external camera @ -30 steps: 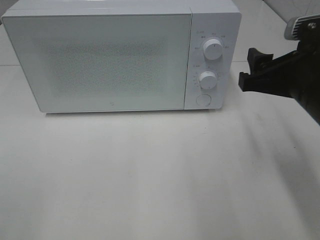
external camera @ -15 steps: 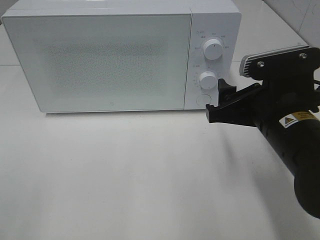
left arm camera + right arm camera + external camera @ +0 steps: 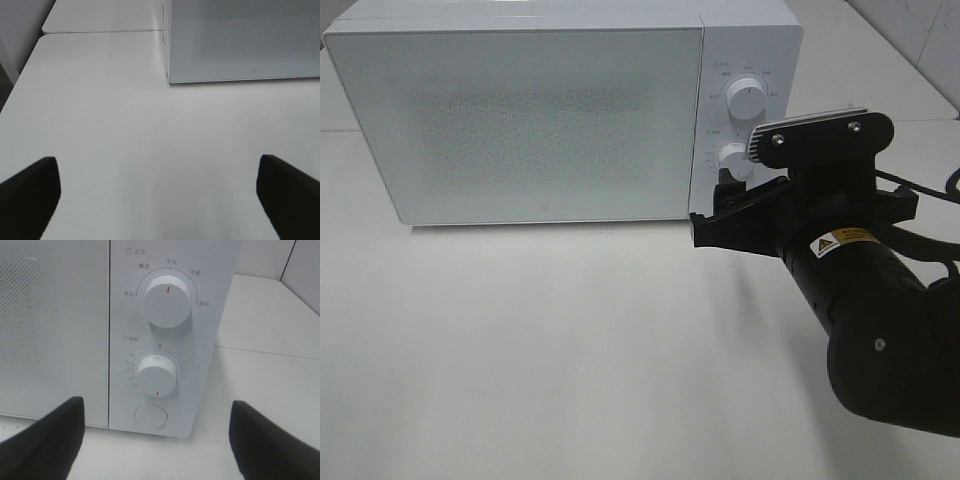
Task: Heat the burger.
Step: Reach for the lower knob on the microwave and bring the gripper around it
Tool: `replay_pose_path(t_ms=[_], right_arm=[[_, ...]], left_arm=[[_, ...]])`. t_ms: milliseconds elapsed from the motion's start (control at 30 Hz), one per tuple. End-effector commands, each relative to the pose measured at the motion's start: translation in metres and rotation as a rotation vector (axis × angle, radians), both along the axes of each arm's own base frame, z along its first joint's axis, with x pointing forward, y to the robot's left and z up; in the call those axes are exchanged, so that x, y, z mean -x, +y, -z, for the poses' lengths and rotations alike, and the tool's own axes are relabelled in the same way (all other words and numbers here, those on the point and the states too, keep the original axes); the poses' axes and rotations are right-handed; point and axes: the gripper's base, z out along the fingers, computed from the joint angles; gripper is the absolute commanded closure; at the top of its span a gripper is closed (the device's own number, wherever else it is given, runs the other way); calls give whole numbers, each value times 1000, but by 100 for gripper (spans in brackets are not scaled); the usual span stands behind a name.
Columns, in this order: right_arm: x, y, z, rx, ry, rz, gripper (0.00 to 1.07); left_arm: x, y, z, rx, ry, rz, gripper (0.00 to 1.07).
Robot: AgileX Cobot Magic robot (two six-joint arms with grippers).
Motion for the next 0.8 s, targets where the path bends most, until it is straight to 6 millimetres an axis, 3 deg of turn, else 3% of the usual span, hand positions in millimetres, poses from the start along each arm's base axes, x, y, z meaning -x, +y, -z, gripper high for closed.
replay_pose_path(t_ms=[33,567,800], right_arm=[[-3,3,0,-3,-13,6,31],[-39,3,9,-39,-14,36,31],[-56,8,22,-29,13,42,31]], left_arm=[[3,-1,0,8,-26,4,6],[3,0,0,6,-26,3,6],[3,0,0,6,-26,3,6]])
